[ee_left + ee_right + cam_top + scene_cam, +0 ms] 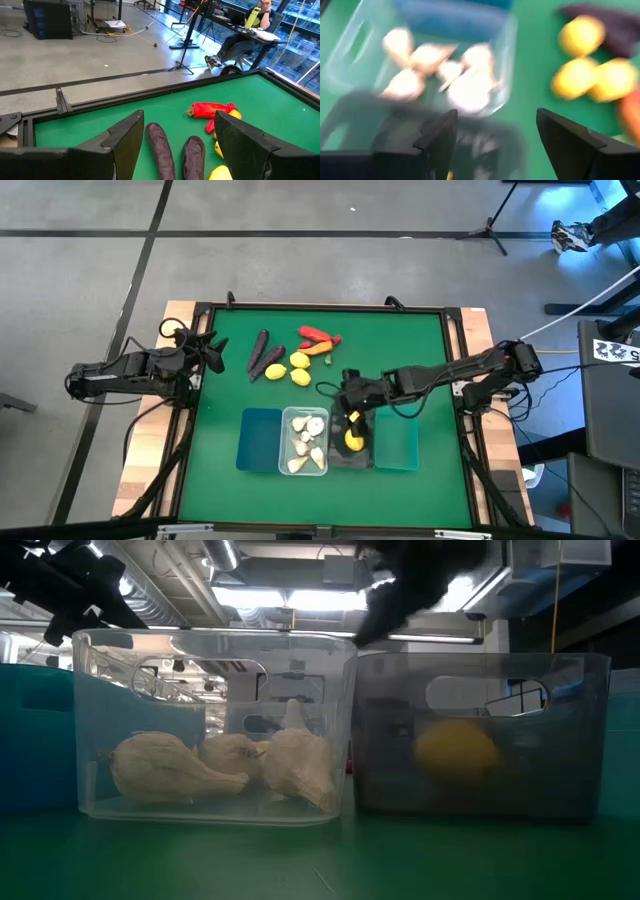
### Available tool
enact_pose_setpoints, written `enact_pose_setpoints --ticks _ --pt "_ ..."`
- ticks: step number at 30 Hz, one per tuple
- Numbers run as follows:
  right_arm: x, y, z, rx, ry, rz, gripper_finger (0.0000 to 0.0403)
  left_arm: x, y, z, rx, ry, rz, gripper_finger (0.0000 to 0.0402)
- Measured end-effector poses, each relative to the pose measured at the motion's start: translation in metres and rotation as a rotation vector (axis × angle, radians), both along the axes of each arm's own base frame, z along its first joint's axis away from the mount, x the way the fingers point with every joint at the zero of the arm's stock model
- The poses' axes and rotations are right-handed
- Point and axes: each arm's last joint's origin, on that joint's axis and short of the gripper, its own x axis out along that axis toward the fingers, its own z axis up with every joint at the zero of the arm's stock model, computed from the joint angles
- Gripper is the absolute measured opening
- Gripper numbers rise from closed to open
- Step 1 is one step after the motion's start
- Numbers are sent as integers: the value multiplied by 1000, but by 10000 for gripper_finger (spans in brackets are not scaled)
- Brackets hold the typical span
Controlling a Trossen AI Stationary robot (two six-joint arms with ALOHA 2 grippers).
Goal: Sort produce into baskets
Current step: Put the yellow lemon into the black bin
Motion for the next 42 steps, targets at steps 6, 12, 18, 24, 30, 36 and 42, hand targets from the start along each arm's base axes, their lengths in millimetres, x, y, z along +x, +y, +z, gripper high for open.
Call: enact_pose_setpoints --ticks 6,12,18,24,30,36,42 --pt "17 -21 25 -88 -202 -93 268 0 0 0 0 0 0 237" --pt "33 -47 26 -85 -325 -141 269 0 0 0 0 0 0 237" --pt "57 -69 -5 -111 -328 -184 269 0 0 0 1 2 -1 237" --pt "87 -90 -28 -126 -286 -224 269 0 0 0 1 2 0 237" --pt "108 -106 -48 -145 -202 -240 269 0 0 0 1 0 1 237" --pt "117 -110 -73 -139 -127 -240 269 0 0 0 0 3 0 237" --pt "119 -109 -92 -106 -66 -236 269 0 0 0 0 3 0 237"
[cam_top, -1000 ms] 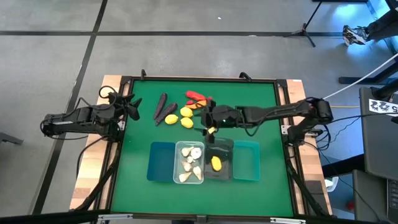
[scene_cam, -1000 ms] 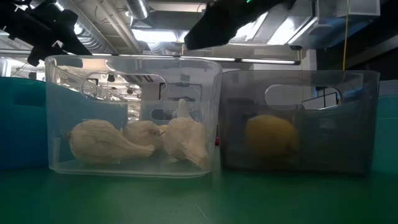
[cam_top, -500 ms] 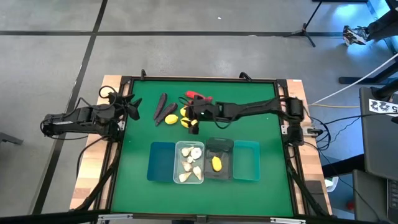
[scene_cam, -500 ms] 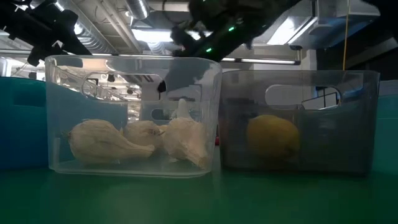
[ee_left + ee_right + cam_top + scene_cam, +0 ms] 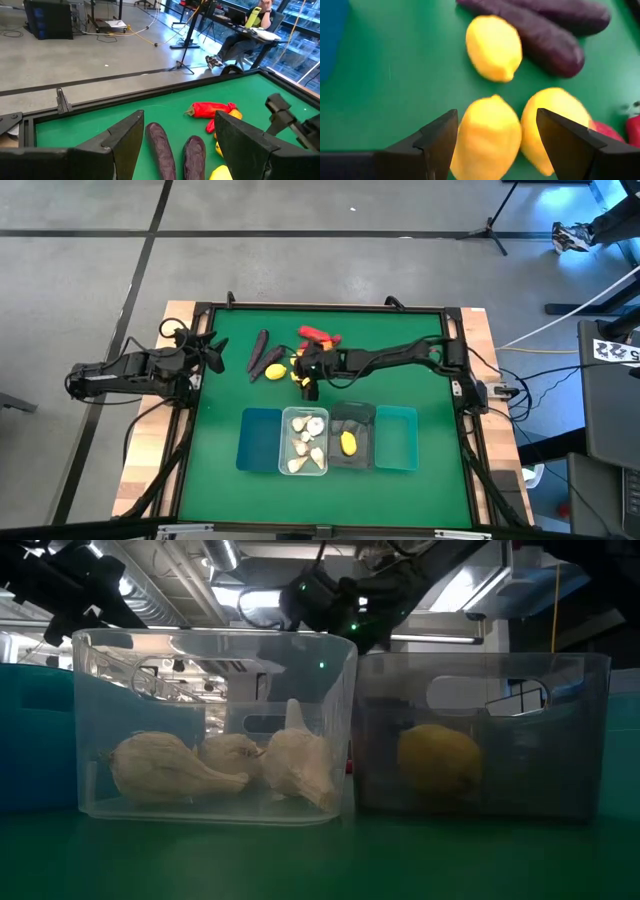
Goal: Sort produce into baskets
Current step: Put the yellow lemon into the black bin
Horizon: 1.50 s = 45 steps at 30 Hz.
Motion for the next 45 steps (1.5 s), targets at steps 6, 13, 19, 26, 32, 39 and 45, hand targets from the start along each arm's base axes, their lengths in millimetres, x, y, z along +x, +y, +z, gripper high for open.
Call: enact_pose_setpoints --ticks 6,13,19,26,32,39,45 --pt "-2 0 -12 12 59 0 269 0 0 0 0 0 0 237" --pt "1 1 -24 33 71 19 269 0 0 0 0 -1 -1 237" --pt "0 1 -26 36 84 21 251 0 0 0 -1 -1 0 237" --pt "0 1 -27 35 88 31 179 0 0 0 -1 -1 0 237" --pt "0 2 -27 41 87 42 184 0 0 0 -1 -1 0 237" --pt "0 2 -26 40 87 44 178 0 0 0 -1 -1 -1 237" --pt "-5 3 -5 22 76 61 183 0 0 0 0 -1 0 237"
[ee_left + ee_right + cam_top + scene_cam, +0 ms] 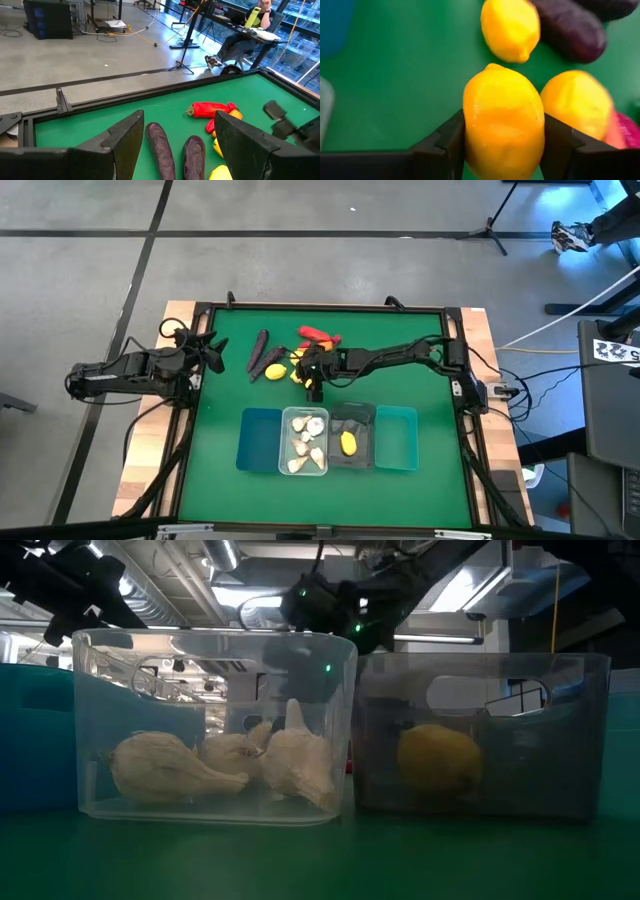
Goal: Sort produce into baskets
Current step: Put the yellow lemon into the black bin
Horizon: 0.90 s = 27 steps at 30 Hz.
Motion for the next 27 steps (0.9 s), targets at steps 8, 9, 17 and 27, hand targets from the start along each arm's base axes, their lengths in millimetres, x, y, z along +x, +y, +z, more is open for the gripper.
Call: enact_pose_setpoints --ticks 8,9,17,27 --pt "-18 2 55 -19 -45 14 181 0 0 0 -2 -1 0 237" --pt "-21 3 62 -22 -50 18 182 0 0 0 -2 -1 0 237" --pt "-59 22 126 -30 -68 50 185 0 0 0 -3 -1 0 237" --pt "-100 76 152 41 50 122 186 0 0 0 -5 -4 1 237"
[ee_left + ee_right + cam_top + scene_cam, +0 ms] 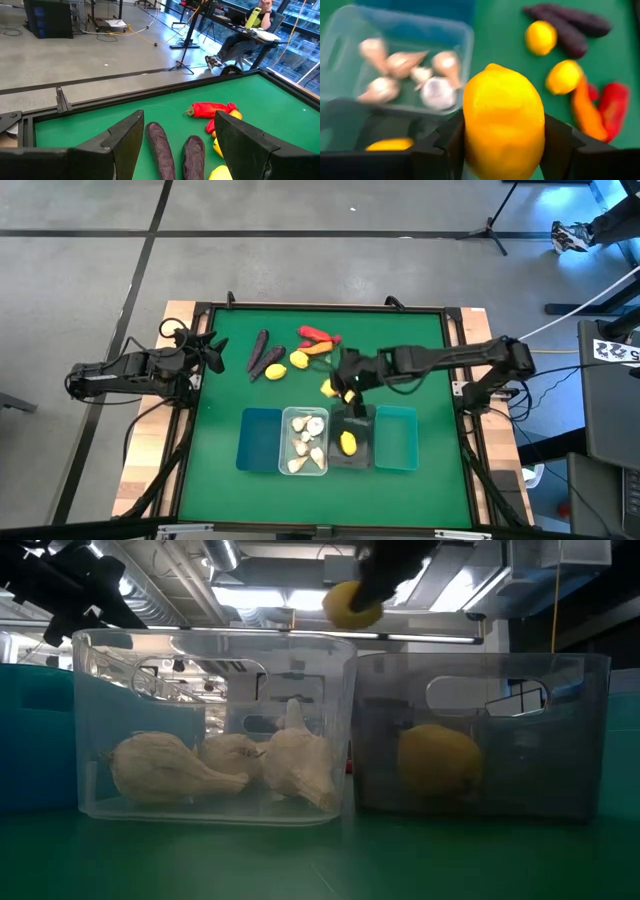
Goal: Sort produce into baskets
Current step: Put the yellow lemon into the black bin
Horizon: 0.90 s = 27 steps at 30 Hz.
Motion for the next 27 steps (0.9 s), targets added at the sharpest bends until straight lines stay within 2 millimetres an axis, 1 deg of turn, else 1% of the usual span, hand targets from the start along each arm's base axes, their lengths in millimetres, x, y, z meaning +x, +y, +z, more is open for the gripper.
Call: enact_pose_setpoints --ticks 3,6,10,12,17,21,24,27 --pt "-7 19 -3 27 61 13 186 0 0 0 0 0 0 237" --pt "-11 37 -11 26 88 25 186 0 0 0 0 0 0 237" --pt "-16 52 -27 33 124 28 186 0 0 0 0 1 0 237" --pt "-18 52 -36 46 140 6 186 0 0 0 0 0 0 237" --pt "-23 45 -62 32 176 -87 186 0 0 0 0 0 0 237" --pt "-22 40 -78 78 144 -129 186 0 0 0 0 1 0 237" --pt "-23 40 -92 100 135 -152 186 0 0 0 0 0 0 237" --pt "-24 40 -100 127 107 -167 186 0 0 0 0 0 0 237"
